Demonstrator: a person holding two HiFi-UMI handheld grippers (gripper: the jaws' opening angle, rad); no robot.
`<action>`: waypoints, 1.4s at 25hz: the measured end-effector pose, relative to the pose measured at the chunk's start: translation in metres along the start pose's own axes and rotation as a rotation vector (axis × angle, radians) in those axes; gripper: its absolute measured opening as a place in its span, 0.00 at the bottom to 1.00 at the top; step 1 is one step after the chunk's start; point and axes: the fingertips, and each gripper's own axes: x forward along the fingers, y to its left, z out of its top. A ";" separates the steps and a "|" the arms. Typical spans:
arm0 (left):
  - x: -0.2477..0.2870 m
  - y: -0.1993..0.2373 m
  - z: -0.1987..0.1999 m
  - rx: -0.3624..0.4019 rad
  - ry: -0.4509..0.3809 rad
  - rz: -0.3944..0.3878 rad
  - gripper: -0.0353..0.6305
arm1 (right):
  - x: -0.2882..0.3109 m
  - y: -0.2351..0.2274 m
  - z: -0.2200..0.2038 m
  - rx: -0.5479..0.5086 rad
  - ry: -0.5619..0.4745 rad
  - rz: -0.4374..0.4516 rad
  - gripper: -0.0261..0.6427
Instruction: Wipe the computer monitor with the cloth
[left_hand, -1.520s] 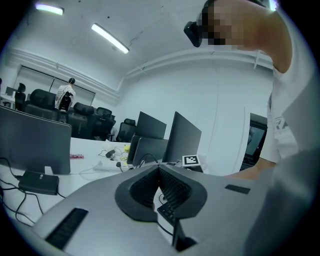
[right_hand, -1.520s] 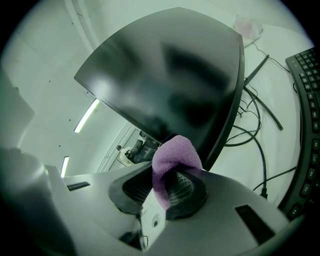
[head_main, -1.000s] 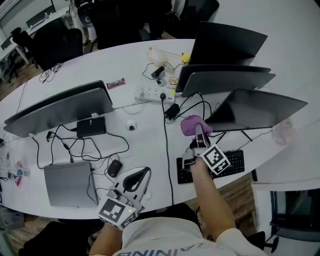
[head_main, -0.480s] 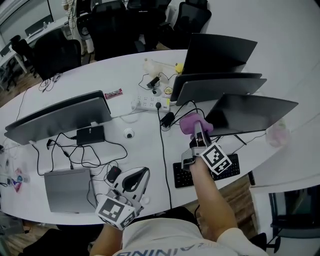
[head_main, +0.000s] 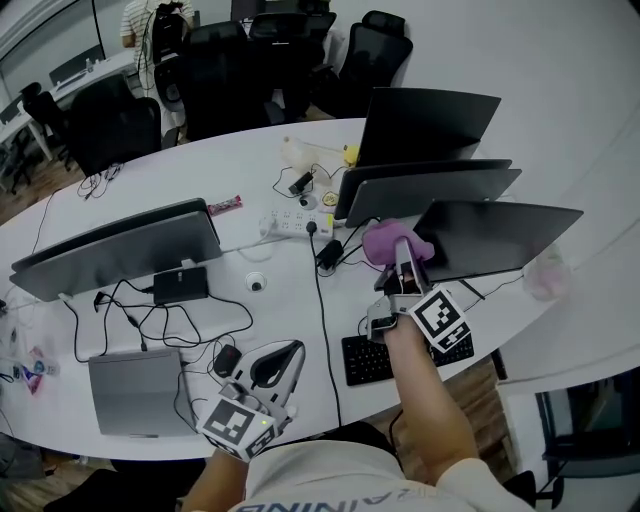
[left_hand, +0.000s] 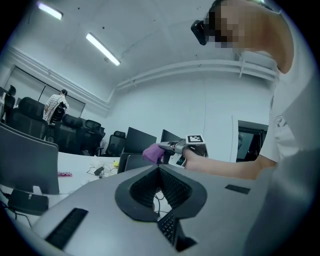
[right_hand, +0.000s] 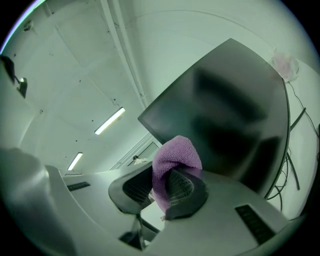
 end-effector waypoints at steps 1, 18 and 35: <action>0.000 0.000 0.000 -0.004 -0.001 -0.004 0.06 | 0.001 0.003 0.003 0.006 -0.009 0.007 0.13; -0.006 -0.010 0.010 -0.006 -0.027 -0.026 0.06 | 0.003 0.046 0.047 0.020 -0.105 0.075 0.13; -0.008 -0.012 0.014 0.008 -0.039 -0.011 0.06 | 0.002 0.099 0.086 -0.123 -0.081 0.209 0.13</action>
